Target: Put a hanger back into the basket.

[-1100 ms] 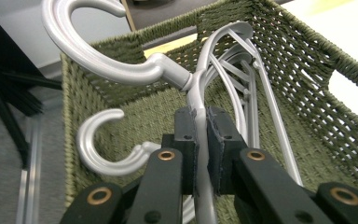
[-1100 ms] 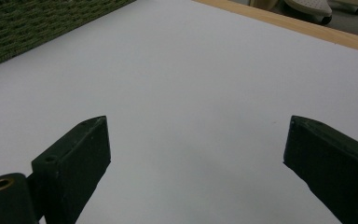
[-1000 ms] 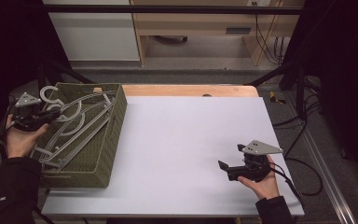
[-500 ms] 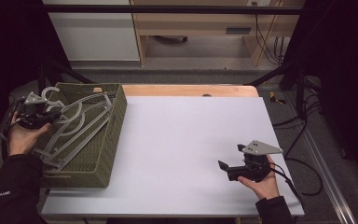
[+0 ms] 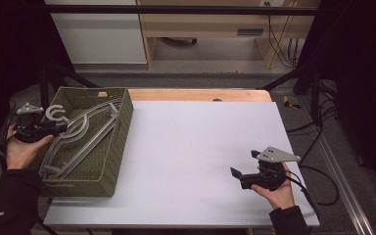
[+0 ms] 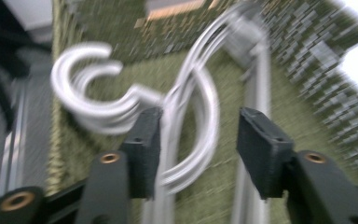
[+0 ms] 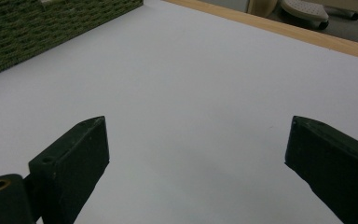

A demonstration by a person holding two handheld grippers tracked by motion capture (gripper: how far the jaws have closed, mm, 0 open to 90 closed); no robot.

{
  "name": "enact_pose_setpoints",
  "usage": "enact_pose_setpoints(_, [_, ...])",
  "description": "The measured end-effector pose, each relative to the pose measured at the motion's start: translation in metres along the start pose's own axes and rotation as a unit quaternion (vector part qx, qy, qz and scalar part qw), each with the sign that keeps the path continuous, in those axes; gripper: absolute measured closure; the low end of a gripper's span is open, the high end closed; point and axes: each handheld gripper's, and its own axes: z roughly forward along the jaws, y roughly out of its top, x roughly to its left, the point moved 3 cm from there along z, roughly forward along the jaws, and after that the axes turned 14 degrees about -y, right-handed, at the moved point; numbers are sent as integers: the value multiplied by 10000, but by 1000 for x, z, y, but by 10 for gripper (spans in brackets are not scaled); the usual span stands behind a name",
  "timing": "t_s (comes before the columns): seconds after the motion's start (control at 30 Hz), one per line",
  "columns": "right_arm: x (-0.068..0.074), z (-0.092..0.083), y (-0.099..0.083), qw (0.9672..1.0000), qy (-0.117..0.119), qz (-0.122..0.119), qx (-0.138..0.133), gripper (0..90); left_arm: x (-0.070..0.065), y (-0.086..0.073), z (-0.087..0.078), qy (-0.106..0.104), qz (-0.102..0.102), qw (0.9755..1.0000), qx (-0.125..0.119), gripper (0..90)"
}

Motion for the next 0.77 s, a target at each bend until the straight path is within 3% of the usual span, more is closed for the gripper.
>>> enact_pose_setpoints(0.03, [0,0,0,10000,0,3,-6,64,-8,1,-5,-127,60,9995,-271,457])
enact_pose_setpoints(0.13, [0,-1,1,10000,-15,40,-41,58,-28,1,-15,-436,114,9969,-650,355])
enact_pose_setpoints(0.2, [-1,-1,1,10000,-13,40,-69,54,-46,-2,-22,-675,210,9932,-923,299])
enact_pose_setpoints(0.23, [-1,-1,1,10000,-13,40,-69,54,-46,-2,-22,-675,210,9932,-923,268])
enact_pose_setpoints(0.37, [-1,-4,2,9998,-37,127,-129,46,-86,-12,-25,-1122,356,9856,-1217,162])
enact_pose_setpoints(0.43, [-2,-5,2,9997,-37,140,-181,43,-103,-19,-21,-1294,372,9825,-1286,101])
enact_pose_setpoints(0.63, [-2,-7,3,9994,-38,180,-291,36,-141,-38,-3,-1559,538,9781,-1269,69])
enact_pose_setpoints(0.77, [-2,-9,3,9993,-40,195,-324,35,-155,-45,4,-1527,671,9792,-1158,63])
